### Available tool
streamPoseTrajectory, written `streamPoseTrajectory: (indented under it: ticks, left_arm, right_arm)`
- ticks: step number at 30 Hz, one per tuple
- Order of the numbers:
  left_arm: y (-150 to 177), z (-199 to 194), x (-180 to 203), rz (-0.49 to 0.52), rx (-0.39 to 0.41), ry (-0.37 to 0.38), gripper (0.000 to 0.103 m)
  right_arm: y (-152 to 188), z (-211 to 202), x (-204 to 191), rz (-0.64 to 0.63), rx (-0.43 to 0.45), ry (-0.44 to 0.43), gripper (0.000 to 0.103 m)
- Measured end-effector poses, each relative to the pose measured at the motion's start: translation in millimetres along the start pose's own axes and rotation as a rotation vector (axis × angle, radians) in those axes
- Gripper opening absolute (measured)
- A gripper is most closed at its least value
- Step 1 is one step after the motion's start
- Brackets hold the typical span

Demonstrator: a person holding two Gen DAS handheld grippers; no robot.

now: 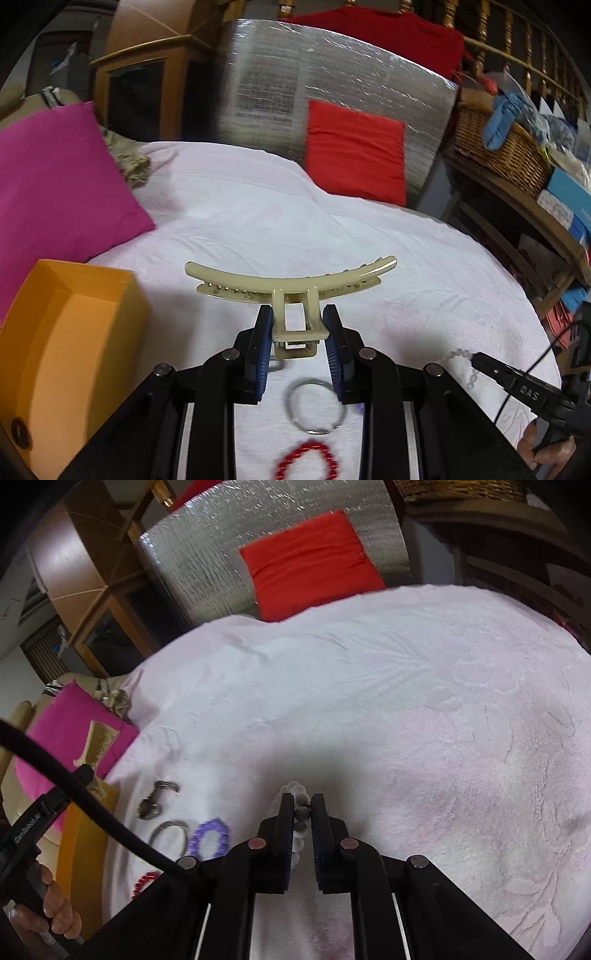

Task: Organize jewelry
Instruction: 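Carry the gold claw clip into the orange box while the right gripper drops the white bracelet there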

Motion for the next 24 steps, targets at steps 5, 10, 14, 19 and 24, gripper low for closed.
streamPoseTrajectory:
  ticks: [5, 10, 14, 19, 24]
  left_arm:
    - [-7.1, -24.3, -26.2, -0.025, 0.038, -0.031, 0.028]
    - [-11.8, -46.8, -52.6, -0.052, 0.073, -0.073, 0.028]
    - [-10.6, -63.3, -81.0, -0.076, 0.081, -0.132, 0.028]
    - [-8.8, -81.5, -116.2, -0.1, 0.082, -0.206, 0.028]
    - [-7.3, -93.0, -157.0, -0.146, 0.063, -0.27, 0.028]
  right_arm:
    - [-0.1, -19.8, -30.0, -0.021, 0.068, -0.056, 0.01]
    - [2.9, -35.4, -62.3, -0.045, 0.106, -0.129, 0.01]
    - [9.9, -43.2, -93.2, -0.066, 0.1, -0.195, 0.01]
    - [19.6, -52.6, -133.7, -0.101, 0.093, -0.28, 0.01]
    - [32.2, -67.4, -180.2, -0.138, 0.085, -0.373, 0.01]
Point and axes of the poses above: each gripper's, at about its wrist camera, not at the fingertips, and z roughly the way its jaws point, x to its right, y to its underside, the point moved 8 cm from there along z, roughly the way its jaws point, and after that the axes turned 15 degrees about y, right-handed, at the moved point
